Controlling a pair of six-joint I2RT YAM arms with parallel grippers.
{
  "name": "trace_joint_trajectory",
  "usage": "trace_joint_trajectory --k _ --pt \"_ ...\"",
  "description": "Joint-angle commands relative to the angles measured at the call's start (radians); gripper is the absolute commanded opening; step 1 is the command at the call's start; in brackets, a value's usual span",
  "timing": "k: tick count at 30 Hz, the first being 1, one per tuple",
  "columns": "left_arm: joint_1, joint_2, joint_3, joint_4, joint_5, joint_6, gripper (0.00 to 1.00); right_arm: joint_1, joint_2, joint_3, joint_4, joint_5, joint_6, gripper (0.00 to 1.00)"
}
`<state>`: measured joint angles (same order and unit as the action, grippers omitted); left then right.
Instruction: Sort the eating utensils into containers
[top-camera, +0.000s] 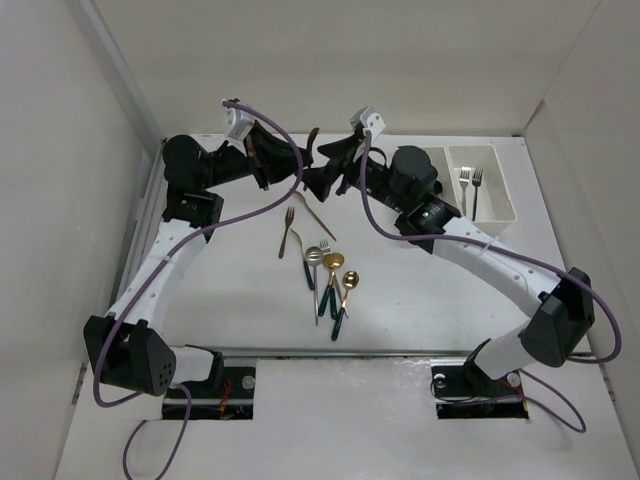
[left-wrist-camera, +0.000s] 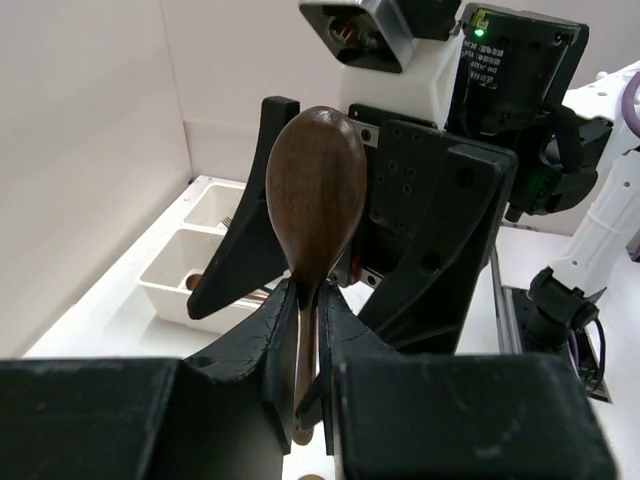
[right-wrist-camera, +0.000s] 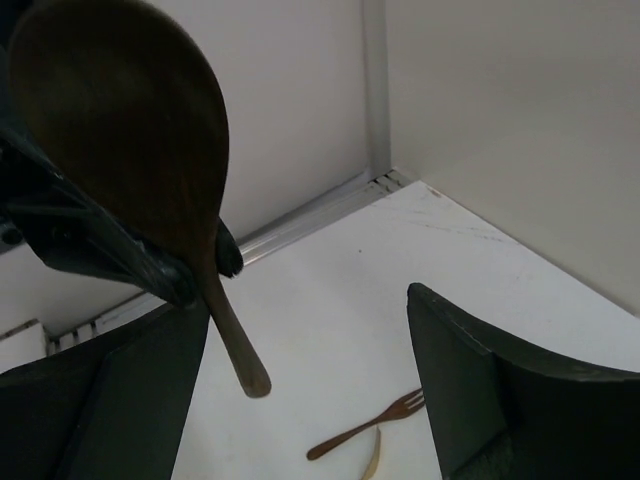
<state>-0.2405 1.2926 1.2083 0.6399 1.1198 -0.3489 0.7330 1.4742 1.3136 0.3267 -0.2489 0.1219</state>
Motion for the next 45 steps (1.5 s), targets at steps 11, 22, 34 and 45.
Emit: trace_joint_trajectory --k 11,22,34,45 --pt "-0.003 -0.046 -0.003 -0.055 -0.036 -0.013 0.72 0.002 0.025 0.092 0.062 -0.003 0.053 0.00" --pt "-0.013 0.007 0.201 -0.792 -1.000 0.613 1.00 -0.429 0.205 0.347 -0.805 0.399 -0.036 0.00" --pt "-0.003 0.002 -0.018 -0.851 -1.002 0.462 1.00 -0.554 0.481 0.397 -0.902 0.382 -0.080 0.00" --pt "-0.023 0.180 -0.107 -0.887 -1.009 0.508 0.76 -0.563 0.514 0.401 -0.976 0.451 -0.042 0.56"
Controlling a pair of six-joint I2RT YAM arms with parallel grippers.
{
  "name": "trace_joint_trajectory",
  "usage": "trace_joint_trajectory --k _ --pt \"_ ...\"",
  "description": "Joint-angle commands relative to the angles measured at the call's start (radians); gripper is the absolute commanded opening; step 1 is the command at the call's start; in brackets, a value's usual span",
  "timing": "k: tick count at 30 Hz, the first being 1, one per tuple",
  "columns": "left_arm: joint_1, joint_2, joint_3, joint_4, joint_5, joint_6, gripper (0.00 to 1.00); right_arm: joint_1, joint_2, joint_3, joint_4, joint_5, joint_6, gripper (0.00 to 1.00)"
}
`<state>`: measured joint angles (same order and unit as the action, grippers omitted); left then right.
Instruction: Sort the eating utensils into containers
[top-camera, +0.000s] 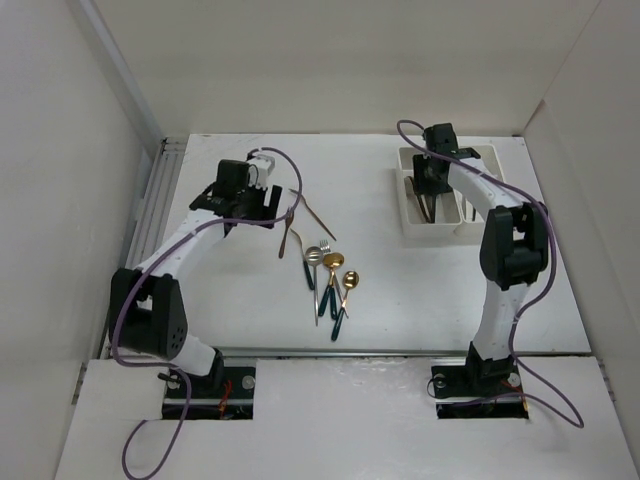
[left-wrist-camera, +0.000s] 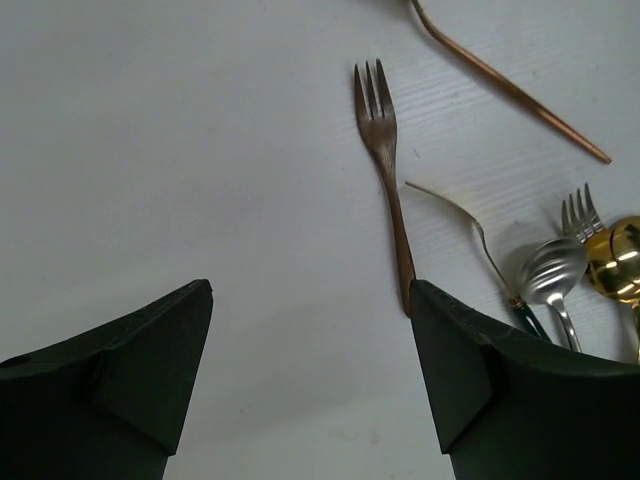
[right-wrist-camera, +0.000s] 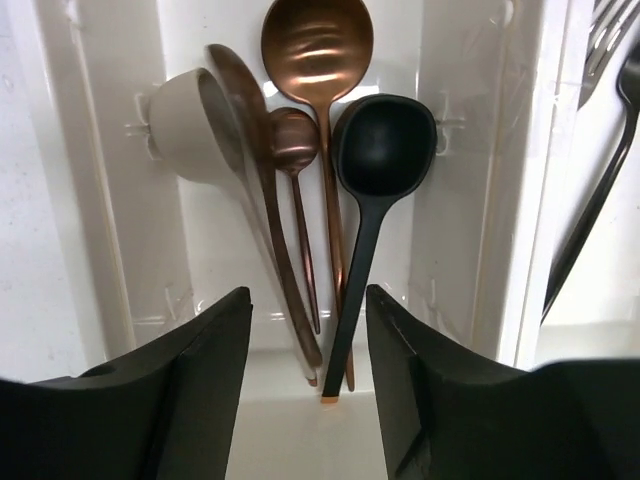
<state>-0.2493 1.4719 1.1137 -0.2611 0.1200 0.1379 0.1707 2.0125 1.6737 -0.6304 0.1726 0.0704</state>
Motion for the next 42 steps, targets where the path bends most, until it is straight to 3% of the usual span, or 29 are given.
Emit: trace_joint_trajectory --k 1,9,15,25,28,29,30,35,38,40,42 --pt "-0.034 0.034 -0.012 0.014 -0.038 0.022 0.76 0.000 -0.024 0.041 -0.018 0.030 0.009 0.56" --pt "-0.129 0.195 0.026 0.097 -0.132 0.022 0.73 0.000 -0.138 0.029 0.004 0.007 0.000 0.60" --pt "-0.130 0.376 0.130 0.034 -0.181 -0.034 0.52 0.000 -0.224 -0.011 0.023 -0.002 -0.018 0.60" --pt "-0.183 0.476 0.150 0.002 -0.203 -0.061 0.52 0.000 -0.297 -0.072 0.043 -0.002 -0.037 0.61" --pt "-0.183 0.501 0.159 -0.052 -0.194 -0.070 0.32 0.000 -0.307 -0.072 0.034 0.010 -0.037 0.61" --pt "-0.183 0.517 0.159 -0.084 -0.171 -0.070 0.11 0.000 -0.307 -0.072 0.034 0.019 -0.037 0.61" --pt "-0.173 0.518 0.169 -0.098 -0.158 -0.070 0.00 0.000 -0.307 -0.072 0.023 0.028 -0.037 0.61" --pt "-0.128 0.539 0.242 -0.136 -0.122 -0.112 0.00 0.000 -0.328 -0.063 0.023 0.028 -0.037 0.61" --pt "-0.107 0.483 0.262 -0.136 -0.131 -0.123 0.00 0.033 -0.366 -0.054 0.037 -0.010 -0.116 0.63" --pt "-0.078 0.391 0.271 -0.125 -0.131 -0.123 0.00 0.087 -0.399 -0.084 0.064 -0.057 -0.164 0.67" --pt "-0.067 0.323 0.293 -0.095 -0.131 -0.123 0.00 0.127 -0.471 -0.121 0.142 -0.117 -0.216 0.78"
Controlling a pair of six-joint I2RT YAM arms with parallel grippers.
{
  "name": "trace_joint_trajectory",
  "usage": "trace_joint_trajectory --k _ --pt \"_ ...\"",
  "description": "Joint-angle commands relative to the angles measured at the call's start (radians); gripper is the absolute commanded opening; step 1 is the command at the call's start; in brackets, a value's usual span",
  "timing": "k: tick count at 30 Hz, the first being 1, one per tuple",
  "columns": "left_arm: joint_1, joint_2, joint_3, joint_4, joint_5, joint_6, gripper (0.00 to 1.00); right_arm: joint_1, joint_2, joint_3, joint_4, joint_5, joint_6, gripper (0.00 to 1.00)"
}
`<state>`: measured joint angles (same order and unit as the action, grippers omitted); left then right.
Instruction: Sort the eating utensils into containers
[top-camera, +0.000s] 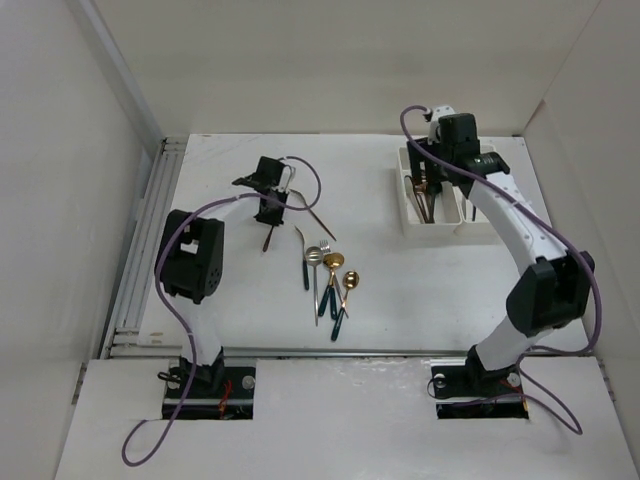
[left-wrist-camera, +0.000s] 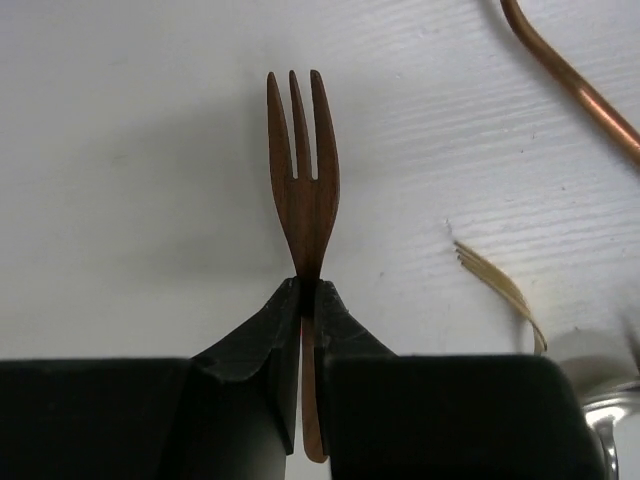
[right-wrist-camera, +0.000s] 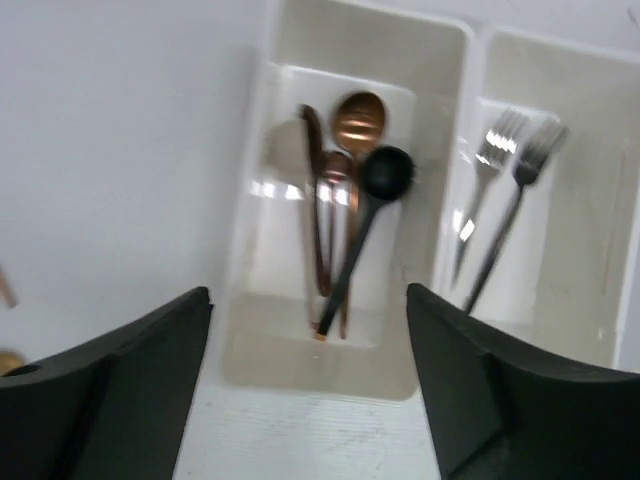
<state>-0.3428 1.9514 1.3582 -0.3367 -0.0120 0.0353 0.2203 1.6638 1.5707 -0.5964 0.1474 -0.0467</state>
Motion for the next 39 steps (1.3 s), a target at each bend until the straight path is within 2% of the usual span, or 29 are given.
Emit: trace_joint_trajectory --k 1,2,5,6,8,12,16,19,28,34,39 --pt "0.027 -0.222 0.074 -0.010 0.001 -0.011 0.00 0.115 -0.149 -0.040 0.145 -0.167 -0.099 0.87" --pt "0.027 -0.255 0.088 0.001 0.001 -0.011 0.00 0.134 -0.177 -0.079 0.229 -0.204 -0.099 1.00" --pt "0.027 -0.378 0.123 0.089 0.092 0.000 0.00 0.230 -0.260 -0.148 0.384 -0.342 -0.065 1.00" --pt "0.027 -0.408 0.124 0.123 0.125 -0.021 0.00 0.263 -0.269 -0.158 0.476 -0.356 -0.052 1.00" --pt "0.027 -0.483 0.111 0.223 0.229 -0.041 0.00 0.359 -0.253 -0.158 0.539 -0.370 -0.027 1.00" --pt "-0.013 -0.595 0.047 0.370 0.280 -0.109 0.00 0.459 -0.119 0.002 0.584 -0.387 0.002 1.00" --pt "-0.056 -0.706 -0.056 0.490 0.261 -0.109 0.00 0.472 0.000 0.142 0.607 -0.428 0.079 0.97" --pt "-0.079 -0.759 -0.106 0.530 0.261 -0.109 0.00 0.472 0.048 0.184 0.662 -0.497 0.136 0.93" --pt "-0.090 -0.801 -0.156 0.539 0.262 -0.098 0.00 0.481 0.086 0.175 0.759 -0.580 0.196 0.84" --pt "-0.090 -0.801 -0.156 0.539 0.230 -0.052 0.00 0.446 0.013 0.069 0.727 -0.442 0.205 0.84" --pt "-0.090 -0.819 -0.174 0.539 0.230 -0.063 0.00 0.415 -0.013 0.011 0.716 -0.495 0.171 0.84"
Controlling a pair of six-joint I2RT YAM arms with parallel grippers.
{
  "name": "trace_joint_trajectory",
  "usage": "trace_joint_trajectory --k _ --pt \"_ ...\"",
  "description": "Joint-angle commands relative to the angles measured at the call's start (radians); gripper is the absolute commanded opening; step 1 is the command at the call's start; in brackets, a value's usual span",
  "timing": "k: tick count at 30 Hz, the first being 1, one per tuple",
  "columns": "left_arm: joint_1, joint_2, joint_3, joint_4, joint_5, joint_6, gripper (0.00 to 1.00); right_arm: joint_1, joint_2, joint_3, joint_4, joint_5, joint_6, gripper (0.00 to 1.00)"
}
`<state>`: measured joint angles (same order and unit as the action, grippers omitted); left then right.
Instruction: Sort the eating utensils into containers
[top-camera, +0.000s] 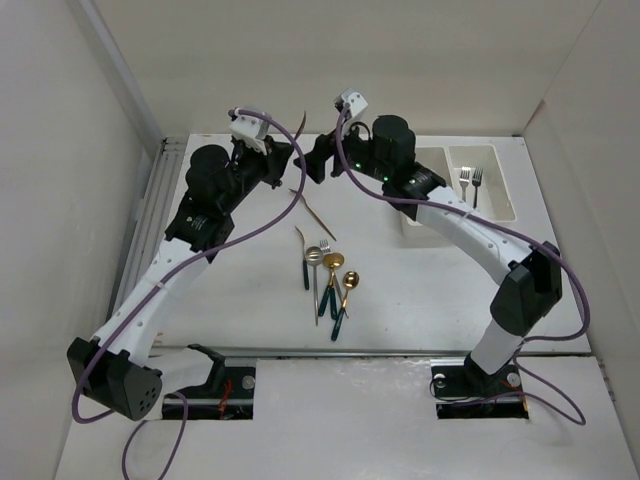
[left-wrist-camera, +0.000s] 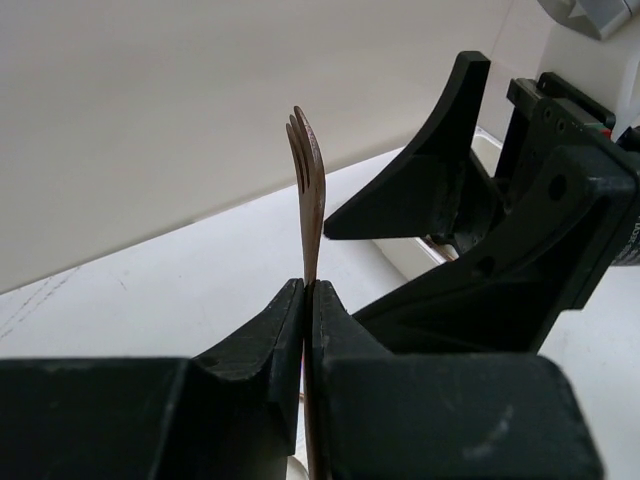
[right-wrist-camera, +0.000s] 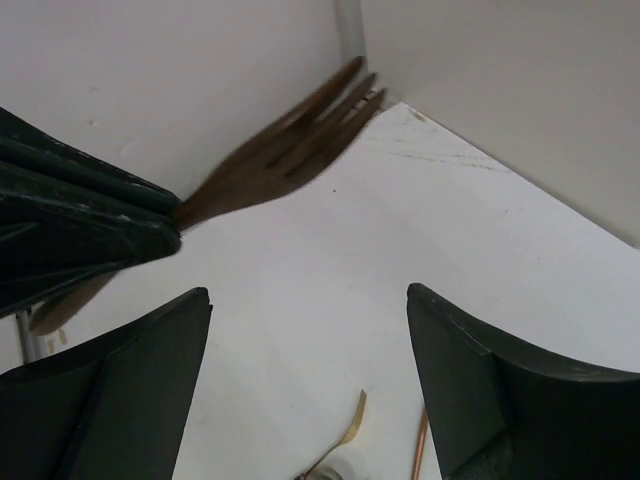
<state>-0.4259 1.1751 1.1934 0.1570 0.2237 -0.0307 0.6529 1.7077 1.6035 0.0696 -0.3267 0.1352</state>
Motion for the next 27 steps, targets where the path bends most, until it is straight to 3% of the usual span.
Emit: trace_joint_trajectory --k 1,8,15,17,23,27 --pt "-0.007 -0.043 -0.009 0.046 -0.006 0.003 0.00 -0.018 -0.068 -0.031 0.038 -0.021 -0.023 0.84" --pt "-0.007 -0.052 -0.018 0.073 -0.024 0.012 0.00 -0.055 -0.109 -0.066 0.002 -0.126 -0.008 0.90" --pt "-0.007 -0.061 -0.028 0.108 0.005 -0.046 0.00 0.004 -0.085 -0.078 0.235 -0.213 0.259 0.93" --pt "-0.007 -0.061 -0.028 0.108 0.014 -0.046 0.00 0.004 -0.076 -0.103 0.315 -0.213 0.318 0.90" --pt "-0.007 -0.072 -0.028 0.118 0.023 -0.055 0.00 0.004 -0.042 -0.103 0.392 -0.258 0.395 0.75" --pt "-0.007 -0.072 -0.028 0.127 0.023 -0.055 0.00 0.013 -0.019 -0.103 0.392 -0.247 0.432 0.71"
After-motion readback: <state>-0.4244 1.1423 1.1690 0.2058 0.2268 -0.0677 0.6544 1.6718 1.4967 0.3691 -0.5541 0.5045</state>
